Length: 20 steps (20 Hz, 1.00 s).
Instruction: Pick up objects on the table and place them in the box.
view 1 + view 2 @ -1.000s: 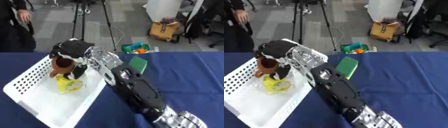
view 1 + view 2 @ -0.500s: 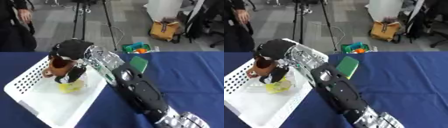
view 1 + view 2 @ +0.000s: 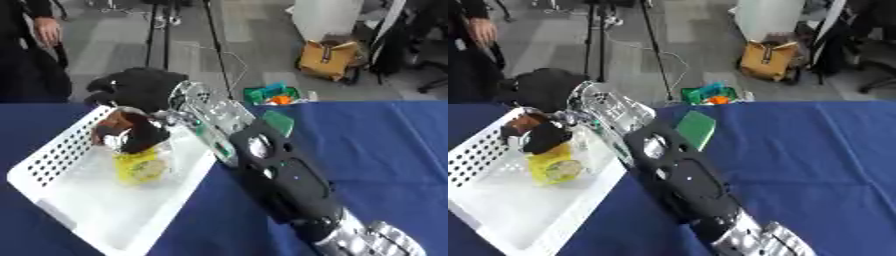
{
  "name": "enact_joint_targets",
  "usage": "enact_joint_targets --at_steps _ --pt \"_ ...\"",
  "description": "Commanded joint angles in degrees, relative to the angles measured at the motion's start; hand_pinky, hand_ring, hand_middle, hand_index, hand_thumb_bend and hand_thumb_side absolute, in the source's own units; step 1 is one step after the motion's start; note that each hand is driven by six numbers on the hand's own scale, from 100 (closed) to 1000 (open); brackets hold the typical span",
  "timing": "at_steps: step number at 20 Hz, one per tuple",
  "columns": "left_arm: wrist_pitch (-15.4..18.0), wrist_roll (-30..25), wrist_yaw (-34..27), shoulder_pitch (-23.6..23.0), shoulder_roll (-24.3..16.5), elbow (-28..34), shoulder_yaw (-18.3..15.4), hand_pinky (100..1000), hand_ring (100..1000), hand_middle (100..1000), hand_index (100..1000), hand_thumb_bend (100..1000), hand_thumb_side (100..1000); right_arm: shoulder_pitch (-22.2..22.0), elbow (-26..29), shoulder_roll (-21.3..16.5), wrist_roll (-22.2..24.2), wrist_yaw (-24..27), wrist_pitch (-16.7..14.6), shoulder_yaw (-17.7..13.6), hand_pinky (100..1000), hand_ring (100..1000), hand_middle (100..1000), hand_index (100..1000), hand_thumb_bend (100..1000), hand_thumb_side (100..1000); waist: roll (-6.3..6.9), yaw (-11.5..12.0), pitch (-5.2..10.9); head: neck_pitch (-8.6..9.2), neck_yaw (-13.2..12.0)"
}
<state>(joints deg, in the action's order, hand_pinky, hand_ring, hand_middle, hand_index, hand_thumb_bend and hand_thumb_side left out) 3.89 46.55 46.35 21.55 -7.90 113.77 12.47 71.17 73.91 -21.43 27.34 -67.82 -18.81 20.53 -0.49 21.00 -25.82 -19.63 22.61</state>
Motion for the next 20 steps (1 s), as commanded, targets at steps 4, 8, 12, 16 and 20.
enact_joint_targets --at_steps 4,8,12,16,20 --pt "-0.33 0.14 0.28 0.04 -0.07 0.82 -0.52 896 776 792 696 100 849 1.61 2.35 -1.13 0.58 1.31 0.36 -0.62 968 1000 1000 1000 128 1000 0.55 -0.19 1.91 -0.14 -0.04" --pt "-0.40 0.05 0.30 -0.01 -0.05 0.82 -0.54 896 775 792 696 100 850 1.58 2.82 -1.11 0.05 2.05 0.52 -0.73 956 1000 1000 1000 151 987 0.62 -0.45 2.06 -0.03 -0.35" --pt "-0.56 0.05 0.45 -0.37 -0.10 0.82 -0.77 895 776 793 700 100 855 1.10 5.47 -0.85 -1.36 4.08 1.47 -2.06 891 949 1000 1000 100 991 0.67 -1.29 2.56 -0.23 -1.77" --pt "-0.95 0.49 0.96 -0.88 -0.25 0.82 -1.45 896 778 794 714 100 898 -0.40 10.35 -0.67 -4.33 7.16 4.18 -4.73 825 892 923 979 100 955 1.07 -2.85 3.48 -1.40 -5.62" --pt "-1.96 1.08 2.10 -2.11 -0.39 0.82 -2.91 902 788 807 788 100 971 -3.29 15.60 1.00 -7.56 10.40 7.26 -9.11 777 848 852 936 100 926 2.24 -5.94 5.39 -4.01 -11.84"
